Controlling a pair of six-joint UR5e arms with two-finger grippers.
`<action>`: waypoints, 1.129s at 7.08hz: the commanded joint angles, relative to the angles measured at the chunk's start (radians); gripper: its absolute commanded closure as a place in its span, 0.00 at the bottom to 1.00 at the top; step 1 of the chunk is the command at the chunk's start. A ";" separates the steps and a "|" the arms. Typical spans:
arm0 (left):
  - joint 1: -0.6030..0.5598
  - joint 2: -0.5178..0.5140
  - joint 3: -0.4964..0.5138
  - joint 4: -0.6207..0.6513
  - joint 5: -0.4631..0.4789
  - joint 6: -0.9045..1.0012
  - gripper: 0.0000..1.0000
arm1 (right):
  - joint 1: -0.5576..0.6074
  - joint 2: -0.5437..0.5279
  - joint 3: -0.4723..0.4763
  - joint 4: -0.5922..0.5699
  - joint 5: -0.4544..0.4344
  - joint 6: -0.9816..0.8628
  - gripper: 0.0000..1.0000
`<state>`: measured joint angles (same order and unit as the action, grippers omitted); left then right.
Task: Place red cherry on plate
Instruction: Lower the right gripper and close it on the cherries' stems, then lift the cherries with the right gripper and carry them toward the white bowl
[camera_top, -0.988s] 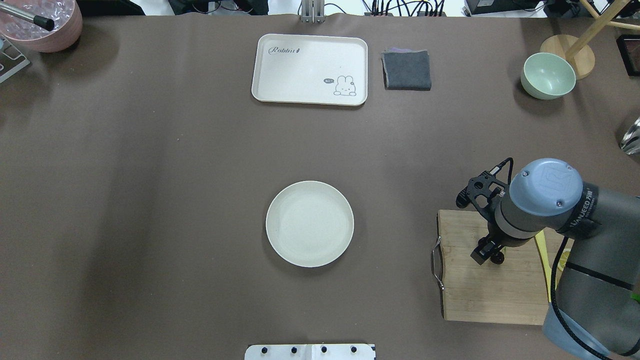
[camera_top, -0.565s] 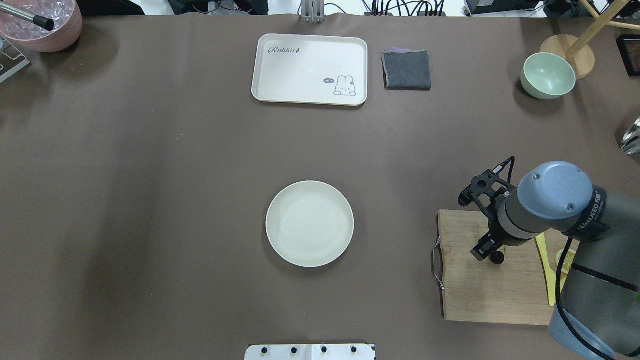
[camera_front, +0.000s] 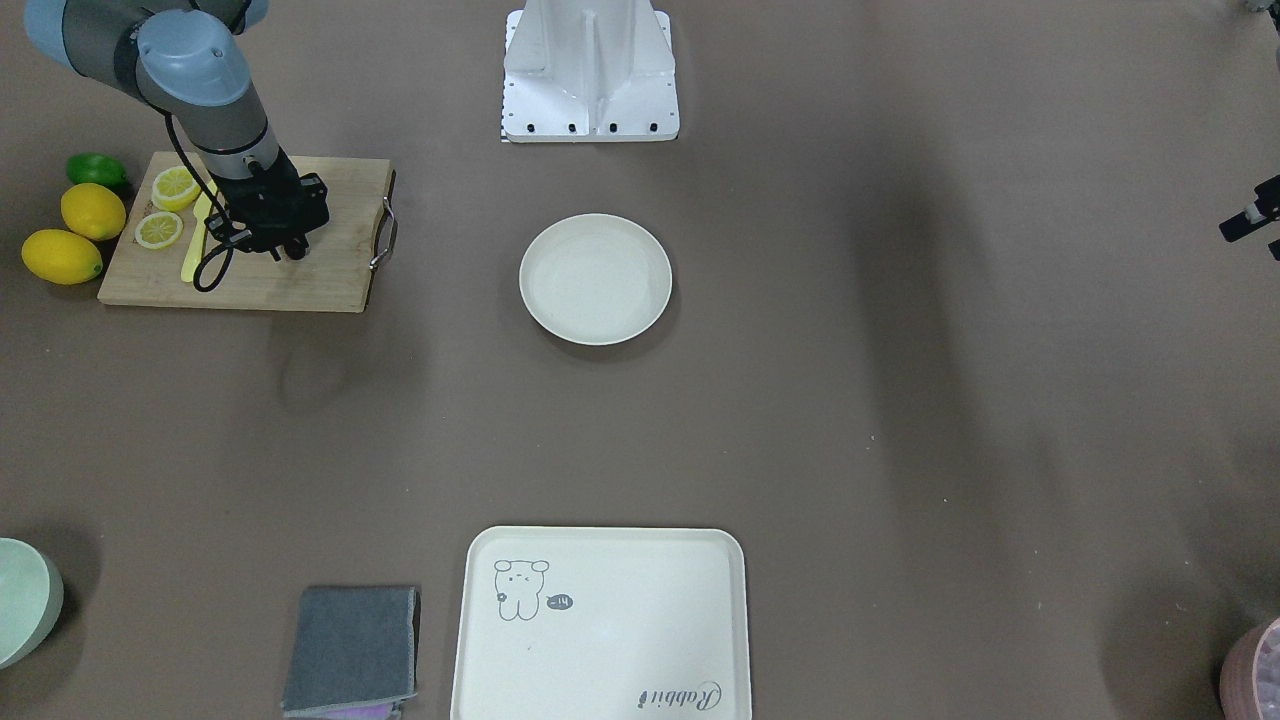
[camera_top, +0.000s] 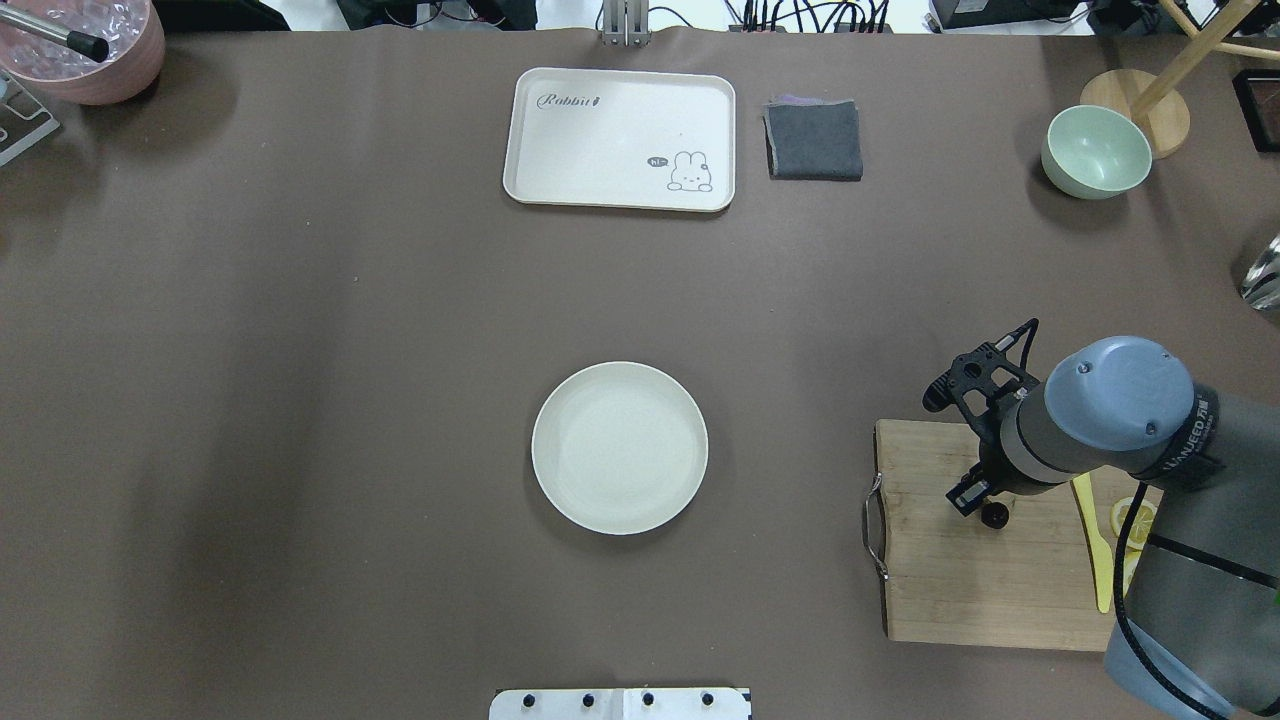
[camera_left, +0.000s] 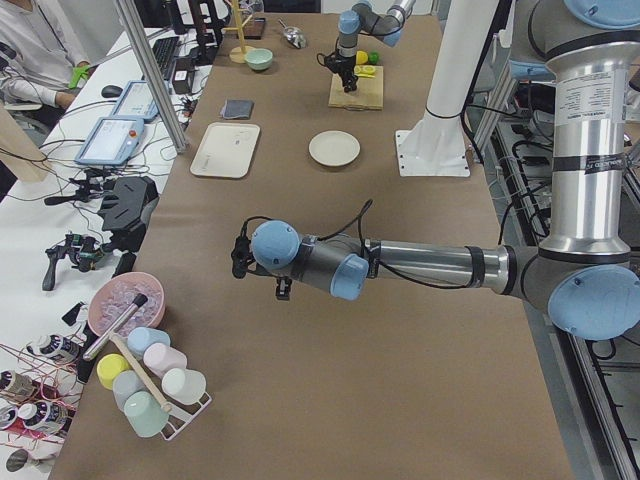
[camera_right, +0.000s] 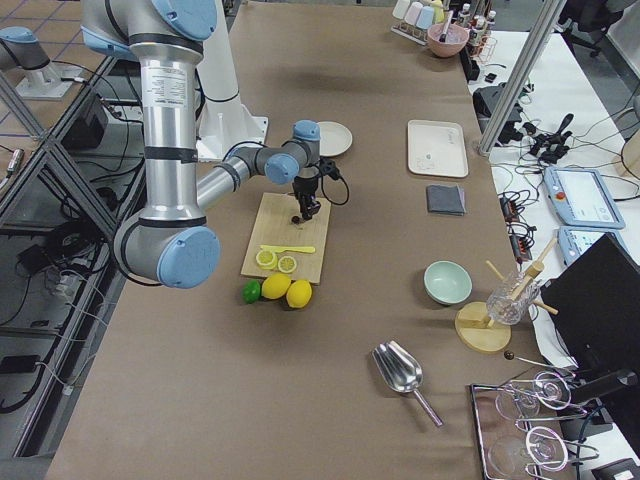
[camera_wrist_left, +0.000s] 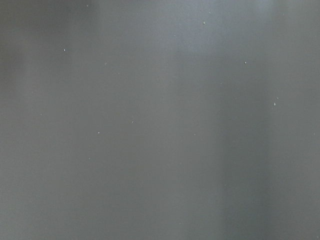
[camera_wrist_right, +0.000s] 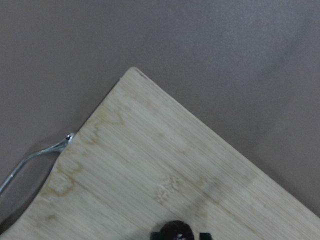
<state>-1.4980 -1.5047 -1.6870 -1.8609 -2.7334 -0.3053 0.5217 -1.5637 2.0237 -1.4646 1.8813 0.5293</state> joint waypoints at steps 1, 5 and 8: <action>-0.002 0.000 -0.013 0.000 0.000 0.000 0.02 | -0.002 0.001 -0.016 0.001 -0.002 0.005 1.00; -0.027 0.017 -0.153 0.090 -0.002 -0.002 0.02 | 0.193 0.020 0.131 -0.164 0.217 -0.041 1.00; -0.044 0.047 -0.183 0.114 -0.003 0.005 0.02 | 0.328 0.335 0.300 -0.800 0.222 -0.204 1.00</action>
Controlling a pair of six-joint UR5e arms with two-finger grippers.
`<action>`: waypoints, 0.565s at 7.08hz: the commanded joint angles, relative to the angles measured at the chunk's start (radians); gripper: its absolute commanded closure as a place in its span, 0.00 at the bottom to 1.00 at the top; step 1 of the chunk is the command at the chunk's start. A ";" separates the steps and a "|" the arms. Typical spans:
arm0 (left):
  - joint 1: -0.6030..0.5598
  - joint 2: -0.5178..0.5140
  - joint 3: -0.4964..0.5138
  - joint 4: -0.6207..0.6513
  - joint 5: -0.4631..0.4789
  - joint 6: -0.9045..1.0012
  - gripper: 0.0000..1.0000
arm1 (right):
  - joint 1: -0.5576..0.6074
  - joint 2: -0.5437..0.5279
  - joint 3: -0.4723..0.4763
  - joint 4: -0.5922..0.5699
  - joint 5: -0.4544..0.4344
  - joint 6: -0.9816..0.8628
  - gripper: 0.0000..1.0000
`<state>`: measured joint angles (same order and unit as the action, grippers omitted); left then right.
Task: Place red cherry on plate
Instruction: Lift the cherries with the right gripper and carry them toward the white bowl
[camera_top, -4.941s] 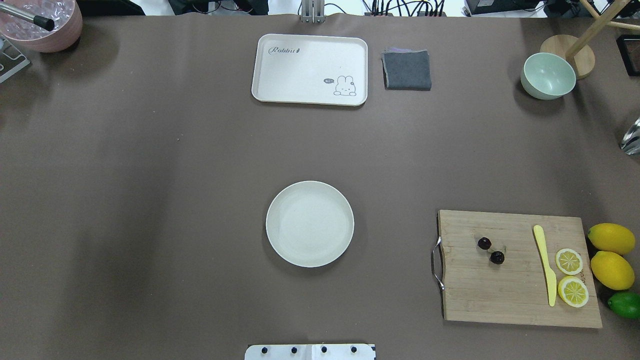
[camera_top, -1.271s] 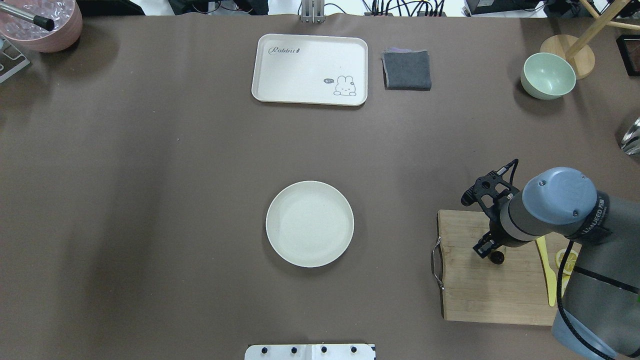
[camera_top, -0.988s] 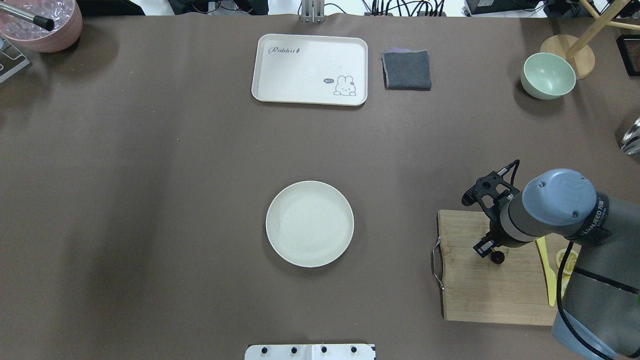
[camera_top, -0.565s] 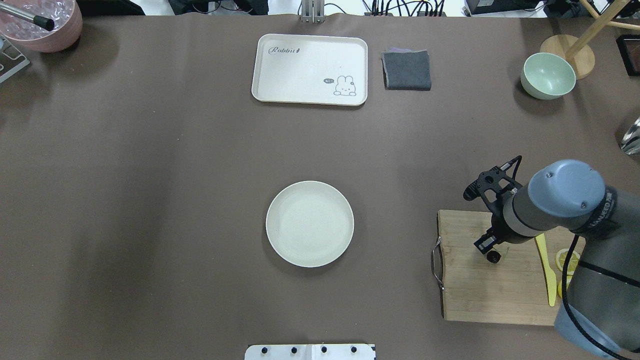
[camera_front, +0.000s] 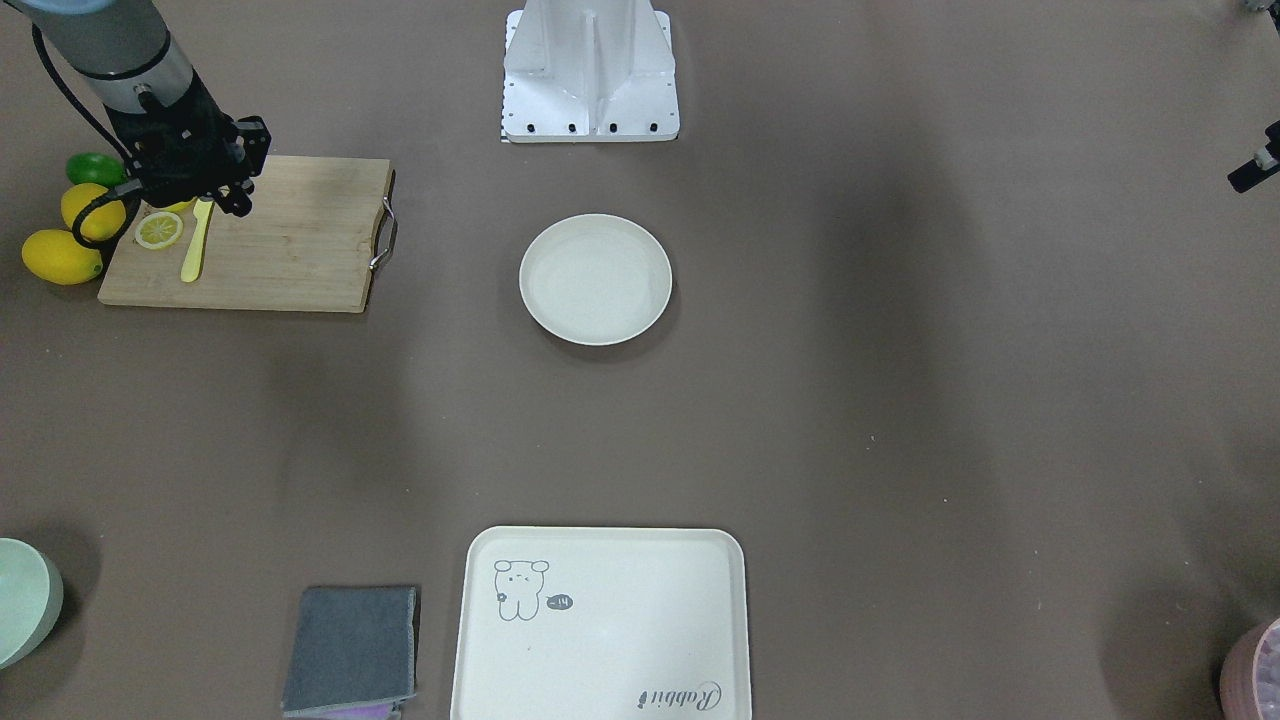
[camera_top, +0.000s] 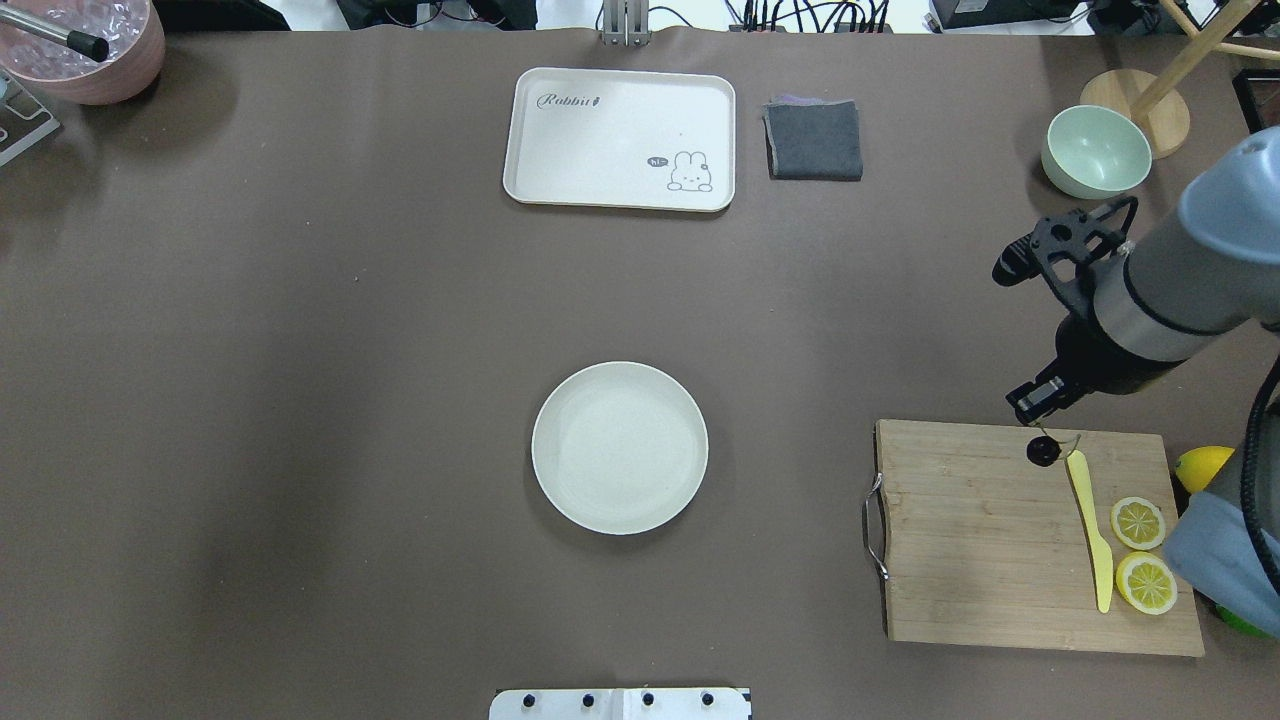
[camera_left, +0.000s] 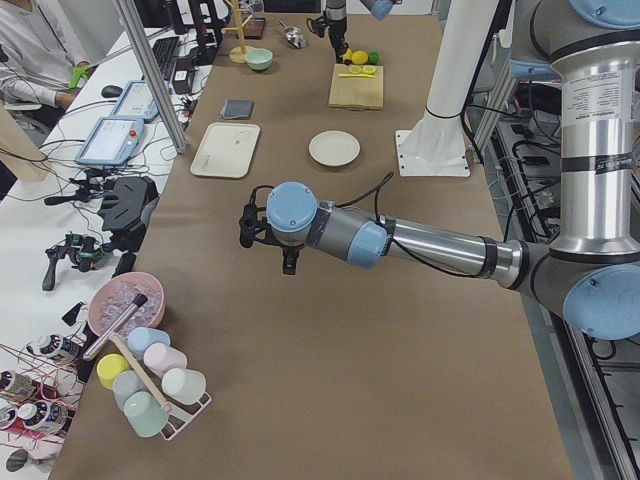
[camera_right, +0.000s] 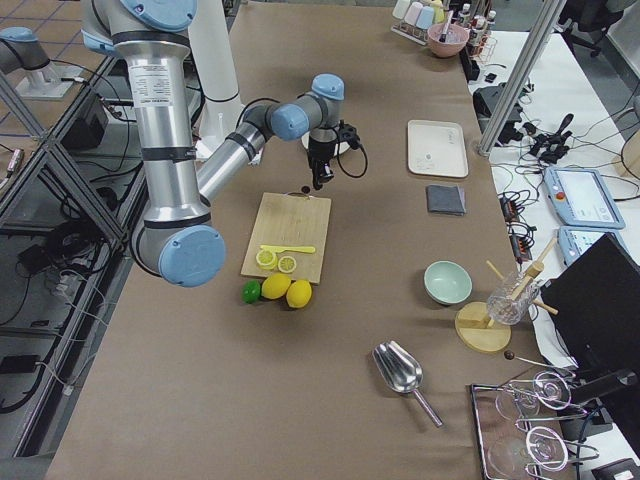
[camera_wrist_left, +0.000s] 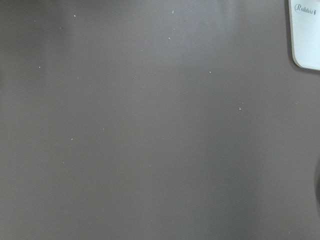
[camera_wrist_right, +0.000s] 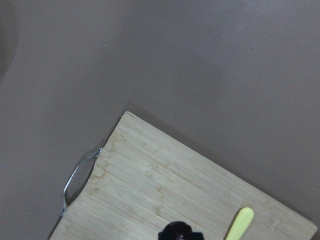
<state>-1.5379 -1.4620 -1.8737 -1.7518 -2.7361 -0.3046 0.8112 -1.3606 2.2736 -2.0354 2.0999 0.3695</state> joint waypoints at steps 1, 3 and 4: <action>-0.008 0.020 0.004 0.005 0.001 0.010 0.02 | 0.039 0.167 0.056 -0.253 0.012 -0.035 1.00; -0.039 0.049 -0.002 0.002 0.004 0.013 0.02 | 0.008 0.257 0.038 -0.255 0.029 0.030 1.00; -0.041 0.055 -0.007 0.002 0.006 0.013 0.02 | -0.041 0.343 -0.024 -0.255 0.016 0.093 1.00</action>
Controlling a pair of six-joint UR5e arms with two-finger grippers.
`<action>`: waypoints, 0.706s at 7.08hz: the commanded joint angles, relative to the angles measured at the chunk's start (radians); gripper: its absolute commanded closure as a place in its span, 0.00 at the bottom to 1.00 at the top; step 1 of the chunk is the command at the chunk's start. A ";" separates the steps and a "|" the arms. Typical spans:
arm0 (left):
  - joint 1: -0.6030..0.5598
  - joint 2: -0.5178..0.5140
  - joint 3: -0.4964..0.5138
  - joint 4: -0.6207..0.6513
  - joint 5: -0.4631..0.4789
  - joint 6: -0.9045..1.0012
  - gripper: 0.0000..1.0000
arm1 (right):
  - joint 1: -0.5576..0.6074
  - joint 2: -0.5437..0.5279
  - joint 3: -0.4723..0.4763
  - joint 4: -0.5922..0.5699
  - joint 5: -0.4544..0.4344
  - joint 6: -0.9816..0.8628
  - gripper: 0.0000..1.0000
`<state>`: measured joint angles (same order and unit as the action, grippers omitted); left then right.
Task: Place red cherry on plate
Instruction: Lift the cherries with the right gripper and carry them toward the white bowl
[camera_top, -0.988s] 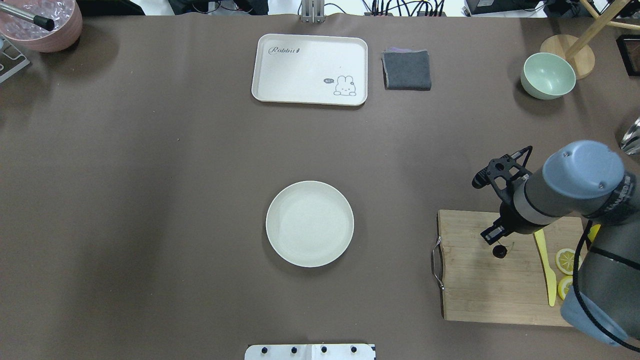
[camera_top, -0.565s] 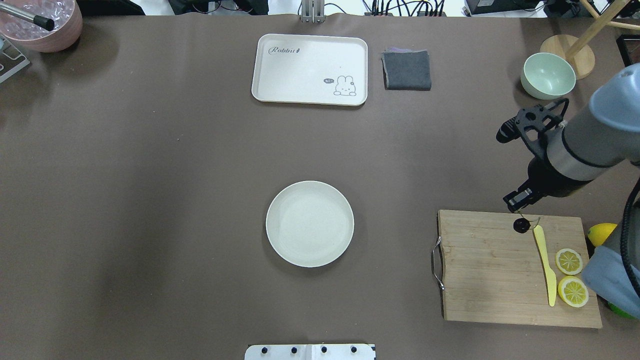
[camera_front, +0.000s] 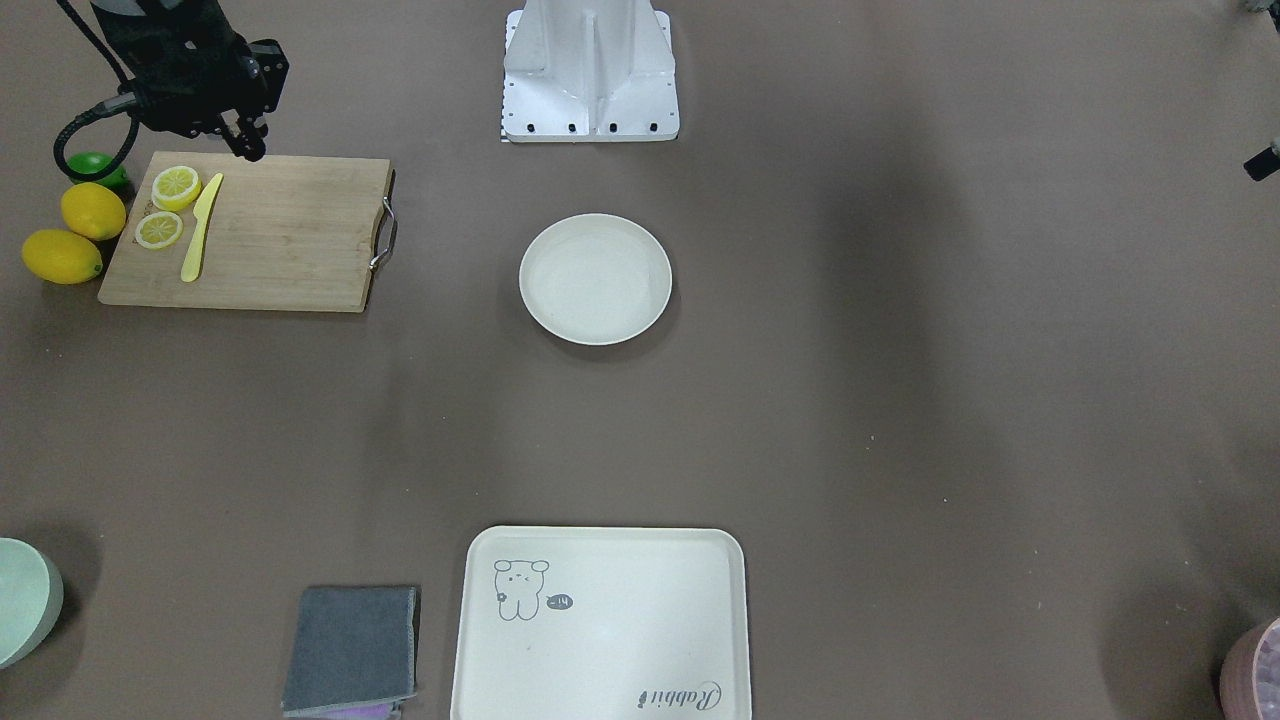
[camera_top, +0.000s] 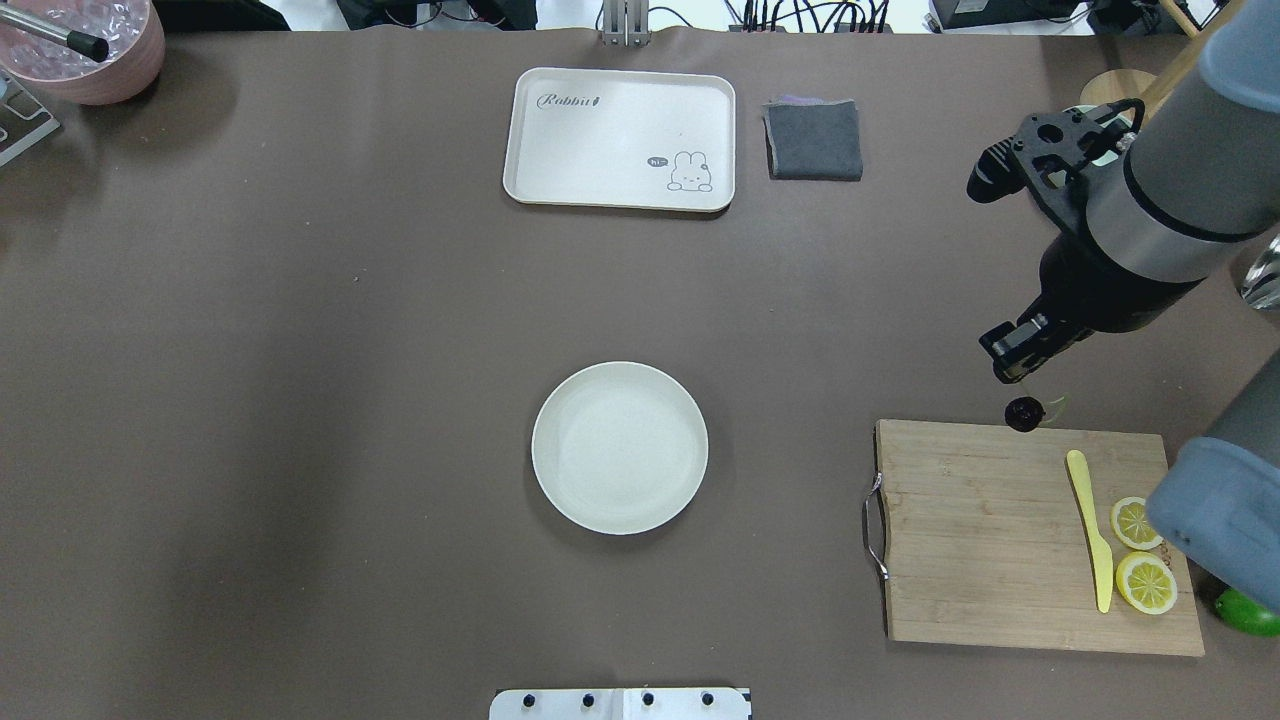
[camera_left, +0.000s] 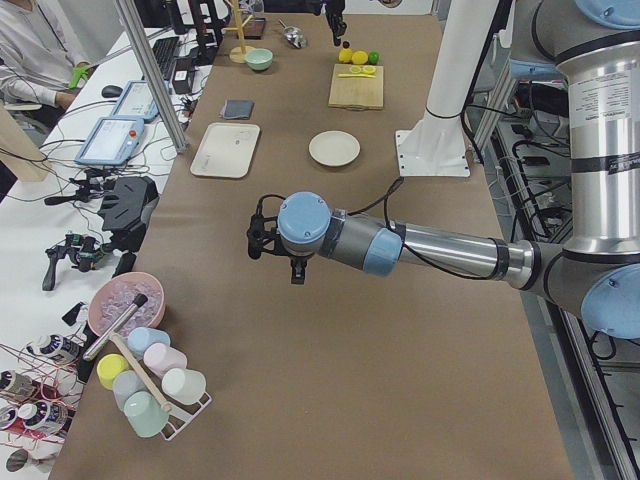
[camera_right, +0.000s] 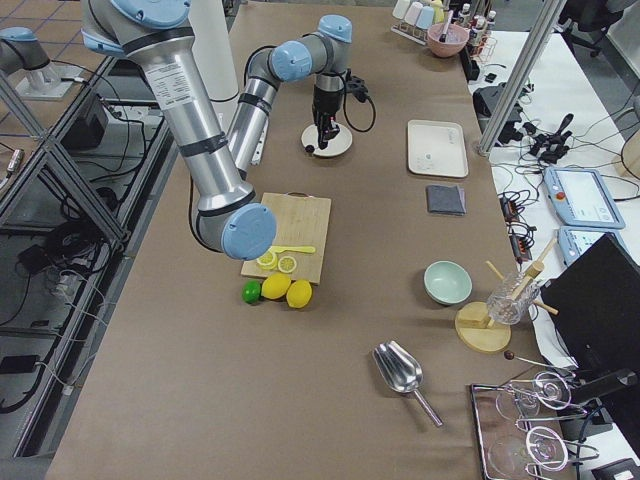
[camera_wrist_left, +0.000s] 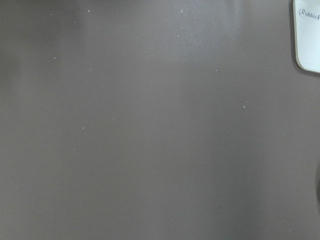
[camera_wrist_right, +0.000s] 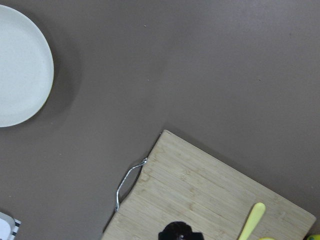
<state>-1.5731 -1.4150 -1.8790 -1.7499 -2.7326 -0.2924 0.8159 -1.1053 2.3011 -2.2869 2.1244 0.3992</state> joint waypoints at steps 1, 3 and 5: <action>-0.005 0.033 -0.005 0.000 0.005 0.015 0.02 | -0.094 0.204 -0.159 -0.003 -0.036 0.123 1.00; -0.022 0.071 0.003 0.000 0.036 0.073 0.02 | -0.228 0.396 -0.367 0.003 -0.116 0.280 1.00; -0.045 0.122 -0.015 -0.009 0.037 0.075 0.02 | -0.302 0.441 -0.406 0.006 -0.159 0.342 1.00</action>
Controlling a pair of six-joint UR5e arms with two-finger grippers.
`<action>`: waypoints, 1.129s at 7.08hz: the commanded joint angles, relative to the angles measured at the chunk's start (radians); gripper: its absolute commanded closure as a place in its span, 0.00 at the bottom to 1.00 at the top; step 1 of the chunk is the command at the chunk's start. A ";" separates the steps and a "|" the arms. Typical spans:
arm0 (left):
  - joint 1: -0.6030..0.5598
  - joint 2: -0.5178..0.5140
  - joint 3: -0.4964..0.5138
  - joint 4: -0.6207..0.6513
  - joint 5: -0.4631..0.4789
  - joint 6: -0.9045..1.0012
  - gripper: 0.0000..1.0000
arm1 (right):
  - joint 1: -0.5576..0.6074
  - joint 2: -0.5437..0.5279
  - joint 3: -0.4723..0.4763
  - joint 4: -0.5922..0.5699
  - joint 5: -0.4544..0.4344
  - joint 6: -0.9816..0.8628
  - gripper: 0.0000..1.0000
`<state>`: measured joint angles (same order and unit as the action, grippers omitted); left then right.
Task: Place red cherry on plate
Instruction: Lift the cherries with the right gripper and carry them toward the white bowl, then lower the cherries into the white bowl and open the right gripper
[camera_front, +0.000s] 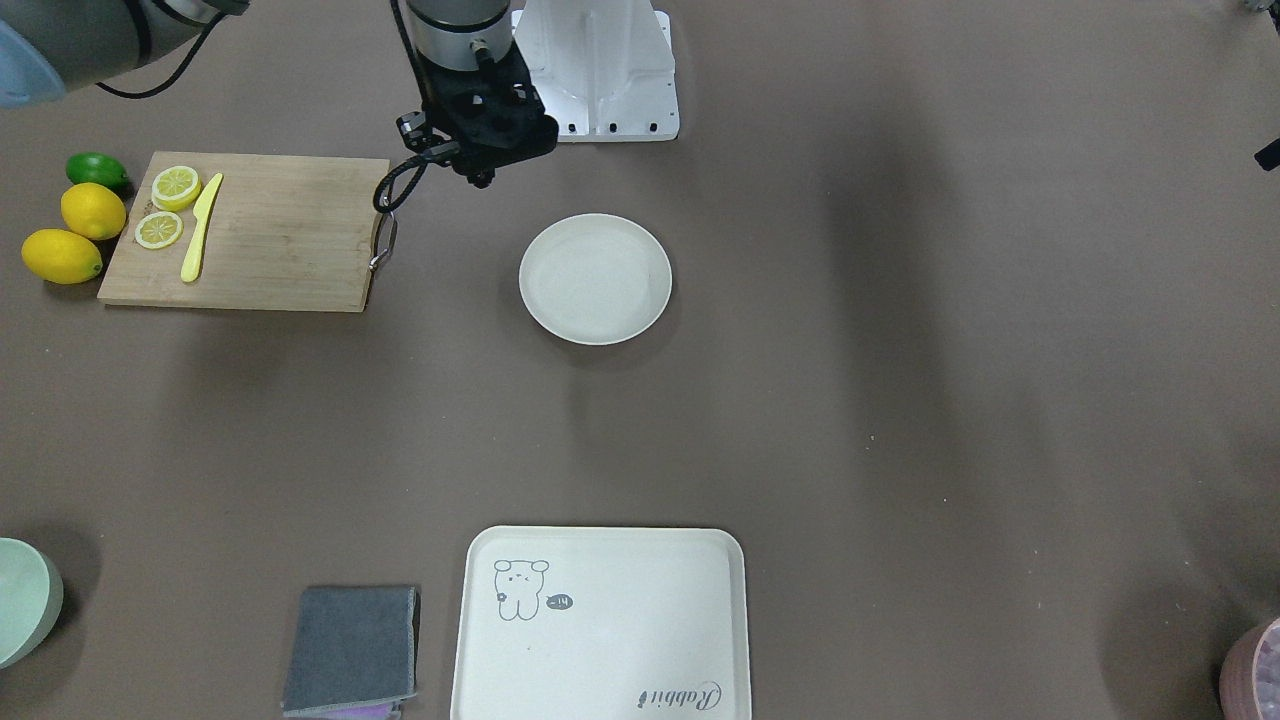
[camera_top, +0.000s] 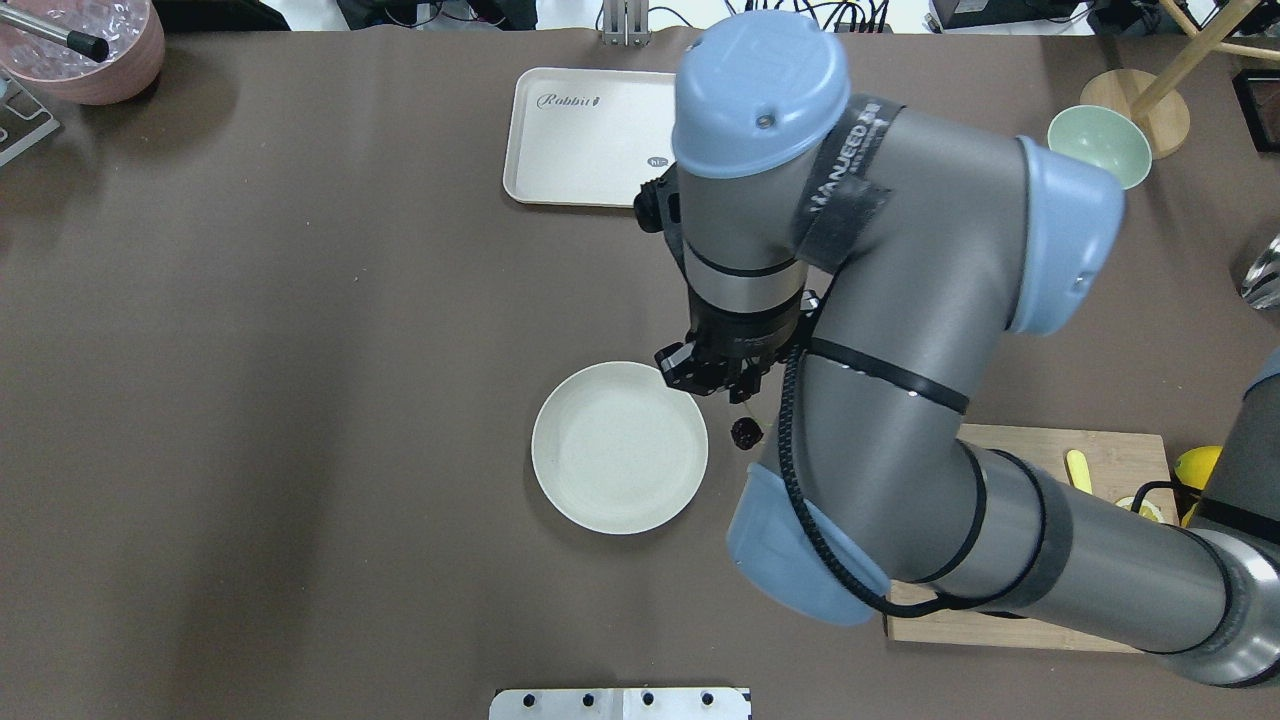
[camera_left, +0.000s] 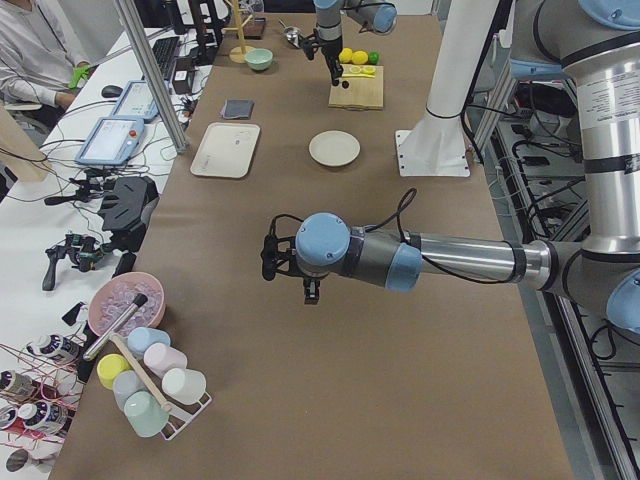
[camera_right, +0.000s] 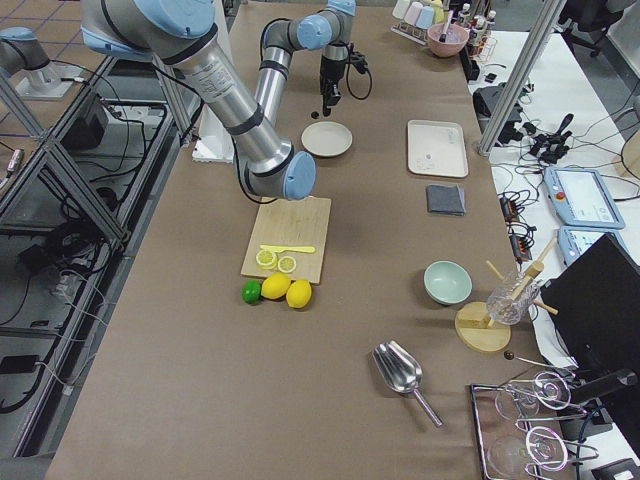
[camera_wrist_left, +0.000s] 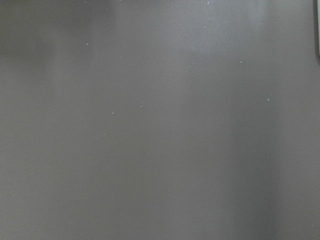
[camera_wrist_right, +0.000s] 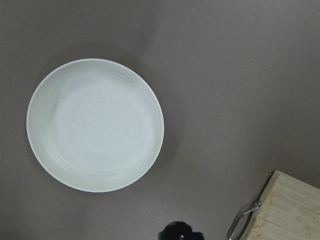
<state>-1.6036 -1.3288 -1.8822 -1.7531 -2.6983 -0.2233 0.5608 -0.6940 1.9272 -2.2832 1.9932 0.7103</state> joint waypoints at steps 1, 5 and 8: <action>-0.025 0.078 -0.026 -0.029 0.002 0.028 0.02 | -0.064 0.080 -0.112 0.026 -0.048 0.047 1.00; -0.025 0.077 0.002 -0.028 0.006 0.035 0.02 | -0.145 0.147 -0.419 0.293 -0.106 0.195 1.00; -0.027 0.074 0.009 -0.025 0.006 0.033 0.02 | -0.145 0.128 -0.554 0.443 -0.131 0.192 1.00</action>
<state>-1.6295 -1.2541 -1.8772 -1.7786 -2.6922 -0.1901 0.4165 -0.5536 1.4261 -1.9022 1.8681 0.8999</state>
